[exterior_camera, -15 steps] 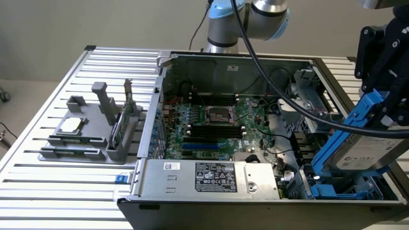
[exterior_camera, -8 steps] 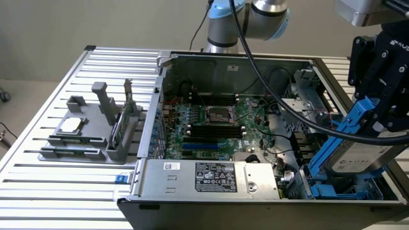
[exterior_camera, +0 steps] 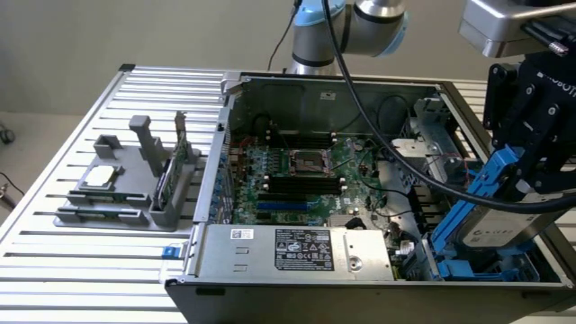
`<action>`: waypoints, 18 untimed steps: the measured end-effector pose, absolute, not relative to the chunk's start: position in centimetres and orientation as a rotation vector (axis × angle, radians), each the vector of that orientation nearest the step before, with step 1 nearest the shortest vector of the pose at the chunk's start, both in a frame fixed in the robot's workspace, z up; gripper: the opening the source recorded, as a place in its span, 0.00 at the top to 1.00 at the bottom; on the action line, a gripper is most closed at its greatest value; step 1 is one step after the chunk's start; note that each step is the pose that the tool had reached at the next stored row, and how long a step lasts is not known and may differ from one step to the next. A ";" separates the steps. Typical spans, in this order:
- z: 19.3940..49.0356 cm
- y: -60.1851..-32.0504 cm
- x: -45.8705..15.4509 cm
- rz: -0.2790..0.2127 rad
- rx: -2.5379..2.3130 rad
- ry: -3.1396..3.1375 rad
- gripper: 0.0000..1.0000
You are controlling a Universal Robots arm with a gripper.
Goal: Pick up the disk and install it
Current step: 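Pick up the disk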
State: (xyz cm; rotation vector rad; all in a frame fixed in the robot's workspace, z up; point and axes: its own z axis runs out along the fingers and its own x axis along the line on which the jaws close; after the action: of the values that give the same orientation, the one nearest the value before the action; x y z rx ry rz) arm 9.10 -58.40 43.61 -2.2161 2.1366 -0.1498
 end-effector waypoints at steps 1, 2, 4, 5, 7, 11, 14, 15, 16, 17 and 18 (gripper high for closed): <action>43.5 -58.4 9.1 -0.150 -2.216 2.137 0.67; 43.4 -58.3 9.1 -0.149 -2.216 2.136 0.67; 43.3 -58.3 9.2 -0.150 -2.216 2.137 0.67; 43.2 -58.3 9.2 -0.150 -2.216 2.137 0.67; 43.1 -58.3 9.2 -0.150 -2.217 2.137 0.67; 43.0 -58.2 9.2 -0.150 -2.216 2.137 0.67; 43.0 -58.2 9.2 -0.150 -2.215 2.138 0.67; 43.0 -58.2 9.2 -0.150 -2.214 2.139 0.67; 43.1 -58.2 9.2 -0.150 -2.213 2.140 0.67; 43.2 -58.2 9.2 -0.149 -2.212 2.140 0.67; 43.4 -58.2 9.2 -0.149 -2.211 2.141 0.67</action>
State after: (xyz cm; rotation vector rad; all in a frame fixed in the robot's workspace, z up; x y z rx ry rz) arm 9.21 -58.19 43.36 -2.2110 2.1405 -0.1492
